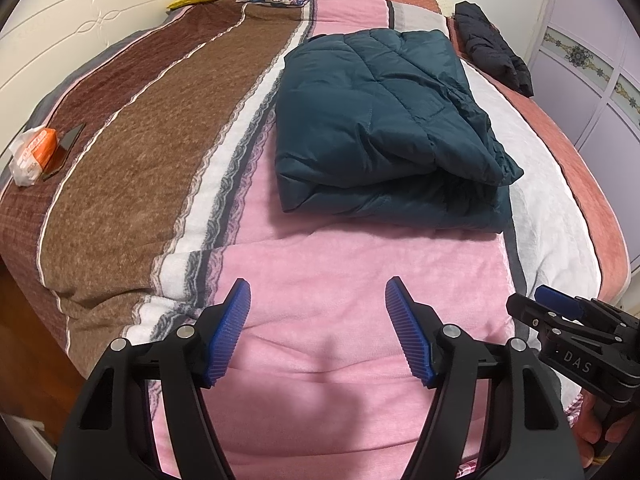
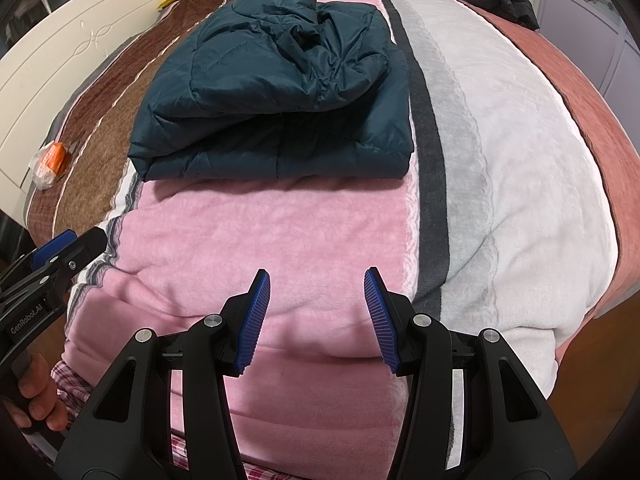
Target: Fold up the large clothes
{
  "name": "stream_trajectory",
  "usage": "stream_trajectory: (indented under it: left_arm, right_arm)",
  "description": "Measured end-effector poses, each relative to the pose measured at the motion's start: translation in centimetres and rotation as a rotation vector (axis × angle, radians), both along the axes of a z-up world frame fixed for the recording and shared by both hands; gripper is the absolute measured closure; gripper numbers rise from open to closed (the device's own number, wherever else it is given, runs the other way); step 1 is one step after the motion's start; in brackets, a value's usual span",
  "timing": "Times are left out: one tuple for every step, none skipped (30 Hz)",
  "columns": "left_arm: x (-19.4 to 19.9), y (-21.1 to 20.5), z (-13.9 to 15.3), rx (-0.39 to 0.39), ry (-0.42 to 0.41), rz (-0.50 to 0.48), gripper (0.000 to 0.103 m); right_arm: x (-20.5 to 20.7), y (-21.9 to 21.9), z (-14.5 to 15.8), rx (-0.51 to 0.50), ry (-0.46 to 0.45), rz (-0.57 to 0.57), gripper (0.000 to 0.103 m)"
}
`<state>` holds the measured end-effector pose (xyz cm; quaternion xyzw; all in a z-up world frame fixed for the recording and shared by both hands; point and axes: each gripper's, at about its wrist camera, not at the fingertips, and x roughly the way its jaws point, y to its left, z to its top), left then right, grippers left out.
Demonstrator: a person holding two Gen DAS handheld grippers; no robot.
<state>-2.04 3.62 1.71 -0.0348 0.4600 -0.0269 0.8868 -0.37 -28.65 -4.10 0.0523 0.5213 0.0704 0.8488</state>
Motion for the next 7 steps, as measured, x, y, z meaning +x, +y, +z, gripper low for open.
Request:
stream_trajectory:
  left_arm:
    - [0.04, -0.03, -0.05, -0.002, 0.002, -0.002, 0.036]
    - [-0.05, -0.12, -0.13, -0.003, 0.002, -0.002, 0.036]
    - [-0.04, -0.13, -0.13, -0.002, 0.002, -0.003, 0.036]
    - [-0.04, -0.14, -0.11, -0.002, 0.001, -0.003, 0.036]
    - [-0.07, -0.14, -0.16, -0.003, 0.001, -0.002, 0.036]
    - [-0.06, -0.13, -0.2, -0.003, 0.002, -0.001, 0.036]
    - [-0.05, -0.14, -0.21, -0.004, 0.003, -0.001, 0.036]
  right_arm:
    - [0.03, -0.01, -0.07, 0.0, 0.0, 0.002, 0.054]
    - [0.0, -0.03, -0.11, -0.001, 0.001, 0.003, 0.054]
    - [-0.13, -0.08, -0.13, -0.001, 0.001, 0.004, 0.054]
    - [0.06, -0.01, -0.15, -0.001, 0.002, 0.005, 0.054]
    - [0.0, -0.07, -0.18, -0.001, 0.003, 0.005, 0.054]
    - [0.14, -0.07, -0.19, -0.001, 0.003, 0.006, 0.054]
    - [0.03, -0.12, -0.21, -0.002, 0.003, 0.006, 0.054]
